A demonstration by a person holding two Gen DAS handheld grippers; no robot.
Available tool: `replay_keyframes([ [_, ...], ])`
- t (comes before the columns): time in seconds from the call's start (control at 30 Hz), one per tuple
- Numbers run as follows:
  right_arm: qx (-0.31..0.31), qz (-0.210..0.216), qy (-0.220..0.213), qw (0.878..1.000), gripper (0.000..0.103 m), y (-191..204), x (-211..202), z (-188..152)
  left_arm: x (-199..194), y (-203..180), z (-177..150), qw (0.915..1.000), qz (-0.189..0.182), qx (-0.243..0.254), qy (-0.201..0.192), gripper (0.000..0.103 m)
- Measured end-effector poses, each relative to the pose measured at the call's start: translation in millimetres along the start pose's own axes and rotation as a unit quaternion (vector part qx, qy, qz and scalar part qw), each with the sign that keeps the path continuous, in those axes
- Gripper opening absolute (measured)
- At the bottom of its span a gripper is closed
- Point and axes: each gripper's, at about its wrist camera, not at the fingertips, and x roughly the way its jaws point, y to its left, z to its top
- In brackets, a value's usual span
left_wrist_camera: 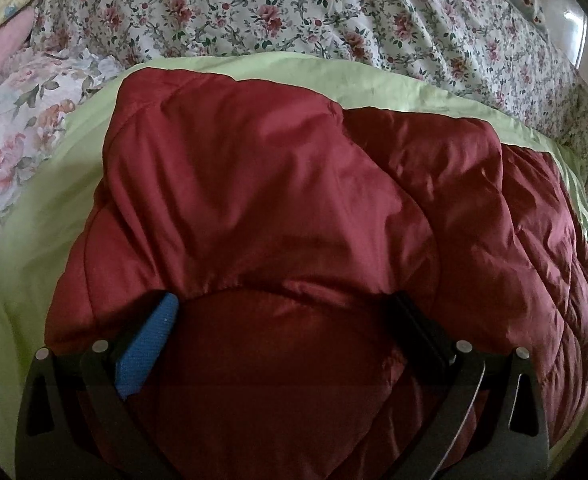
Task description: Fold large clothes
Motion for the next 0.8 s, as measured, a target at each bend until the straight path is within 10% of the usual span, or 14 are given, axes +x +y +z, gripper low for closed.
replay_keyframes([
  [0.5, -0.059, -0.029, 0.039, 0.997, 0.101, 17, 12, -51, -92, 12, -59, 0.9992, -0.028, -0.004, -0.028, 0.103],
  [0.8, -0.045, -0.028, 0.036, 0.998, 0.100, 21, -4, -51, -63, 5, -76, 0.9997, 0.019, 0.014, -0.002, 0.103],
])
